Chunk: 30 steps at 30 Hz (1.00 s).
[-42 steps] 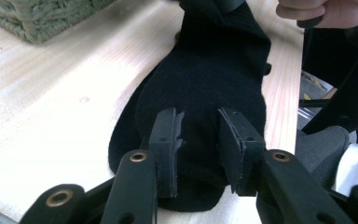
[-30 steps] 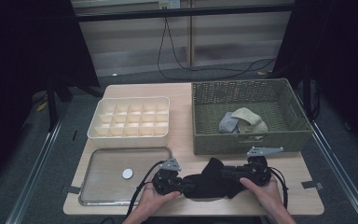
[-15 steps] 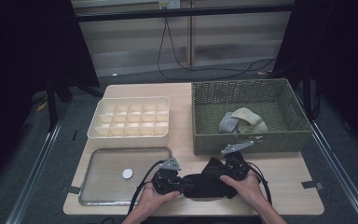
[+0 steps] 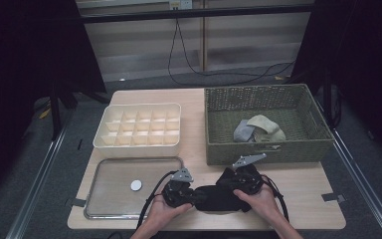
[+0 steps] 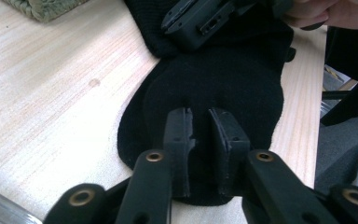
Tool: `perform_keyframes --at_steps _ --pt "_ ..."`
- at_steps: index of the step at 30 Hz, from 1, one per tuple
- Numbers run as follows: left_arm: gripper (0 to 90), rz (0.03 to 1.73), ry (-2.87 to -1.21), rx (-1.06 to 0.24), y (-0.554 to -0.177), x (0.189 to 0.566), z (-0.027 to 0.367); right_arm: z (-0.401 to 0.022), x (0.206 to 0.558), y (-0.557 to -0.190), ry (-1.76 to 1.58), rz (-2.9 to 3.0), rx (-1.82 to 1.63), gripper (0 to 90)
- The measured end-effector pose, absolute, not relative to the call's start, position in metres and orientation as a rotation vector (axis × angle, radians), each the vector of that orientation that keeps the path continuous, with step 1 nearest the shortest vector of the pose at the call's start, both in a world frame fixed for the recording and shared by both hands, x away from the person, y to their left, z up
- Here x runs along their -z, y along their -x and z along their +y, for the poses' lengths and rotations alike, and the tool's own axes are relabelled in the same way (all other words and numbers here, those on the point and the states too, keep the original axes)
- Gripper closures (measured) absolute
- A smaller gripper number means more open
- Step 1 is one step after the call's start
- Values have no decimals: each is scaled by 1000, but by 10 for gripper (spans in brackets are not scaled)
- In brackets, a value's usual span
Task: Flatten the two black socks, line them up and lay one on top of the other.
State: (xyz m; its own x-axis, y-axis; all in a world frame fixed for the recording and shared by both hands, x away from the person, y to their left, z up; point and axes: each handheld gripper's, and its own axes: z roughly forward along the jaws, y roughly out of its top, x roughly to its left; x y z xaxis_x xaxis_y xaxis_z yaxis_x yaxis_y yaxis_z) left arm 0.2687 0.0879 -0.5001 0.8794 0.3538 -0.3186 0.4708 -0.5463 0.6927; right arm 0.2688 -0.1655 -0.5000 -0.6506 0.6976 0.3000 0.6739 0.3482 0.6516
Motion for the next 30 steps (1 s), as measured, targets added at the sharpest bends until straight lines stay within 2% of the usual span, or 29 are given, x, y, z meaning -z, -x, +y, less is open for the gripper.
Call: perform_keyframes --at_steps 3,5,19,30 --pt "862 599 -2194 174 -269 499 88 -169 498 -268 -1323 2549 -1238 885" --pt "871 597 -2194 181 -270 499 89 -174 495 -267 -1344 2526 -1286 886" --pt "875 589 -2127 166 -268 482 98 -231 455 -249 -1409 2257 -1570 887" --pt "875 633 -2115 116 -272 480 113 -265 449 -243 -1441 2112 -1650 887"
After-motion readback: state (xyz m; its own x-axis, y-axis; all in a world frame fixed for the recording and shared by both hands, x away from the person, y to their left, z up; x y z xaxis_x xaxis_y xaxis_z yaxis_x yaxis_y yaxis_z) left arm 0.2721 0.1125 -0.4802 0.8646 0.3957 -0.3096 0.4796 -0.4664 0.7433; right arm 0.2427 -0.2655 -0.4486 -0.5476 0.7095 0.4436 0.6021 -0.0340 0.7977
